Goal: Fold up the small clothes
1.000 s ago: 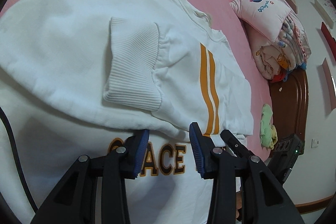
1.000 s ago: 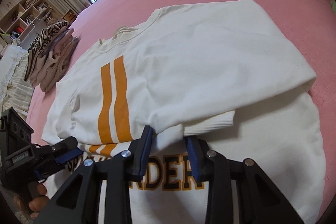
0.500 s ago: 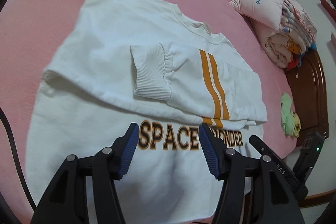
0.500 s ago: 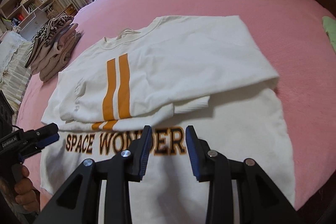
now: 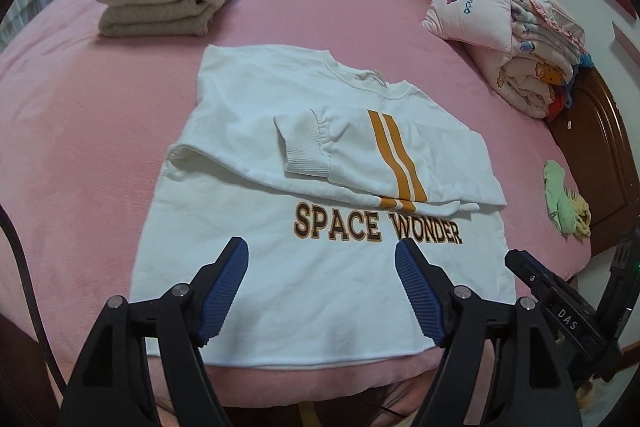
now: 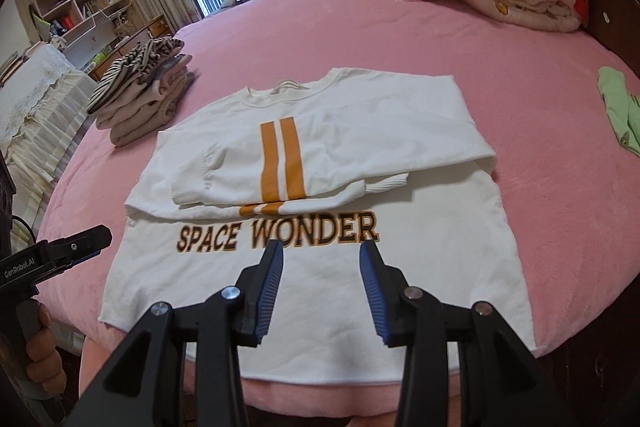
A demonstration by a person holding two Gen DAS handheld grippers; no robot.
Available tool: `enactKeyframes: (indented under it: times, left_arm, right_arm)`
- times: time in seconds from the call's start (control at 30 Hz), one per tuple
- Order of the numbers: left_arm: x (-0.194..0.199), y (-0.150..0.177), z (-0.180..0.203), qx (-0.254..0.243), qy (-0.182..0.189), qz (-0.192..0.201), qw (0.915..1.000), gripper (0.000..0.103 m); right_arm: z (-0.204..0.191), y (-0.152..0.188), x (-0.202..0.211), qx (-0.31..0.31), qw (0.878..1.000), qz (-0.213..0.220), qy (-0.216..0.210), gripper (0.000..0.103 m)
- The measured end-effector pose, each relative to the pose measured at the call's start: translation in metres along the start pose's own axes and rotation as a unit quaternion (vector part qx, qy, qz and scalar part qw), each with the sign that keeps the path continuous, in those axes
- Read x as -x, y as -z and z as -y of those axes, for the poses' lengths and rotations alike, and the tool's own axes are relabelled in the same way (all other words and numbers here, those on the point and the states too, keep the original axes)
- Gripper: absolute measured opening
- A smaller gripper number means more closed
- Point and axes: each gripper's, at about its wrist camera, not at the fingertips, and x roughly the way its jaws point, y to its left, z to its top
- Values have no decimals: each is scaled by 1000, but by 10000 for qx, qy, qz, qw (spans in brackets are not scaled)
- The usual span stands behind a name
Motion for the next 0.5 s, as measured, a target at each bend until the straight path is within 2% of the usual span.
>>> enactKeyframes:
  times: [0.27, 0.5]
  left_arm:
    - [32, 19, -13, -119, -286, 351, 9989, 79]
    - [45, 43, -42, -40, -770, 770, 9941, 79]
  right_arm:
    - [-14, 16, 22, 198, 9997, 128, 88, 41]
    - [-17, 36, 24, 421, 9985, 177, 286, 44]
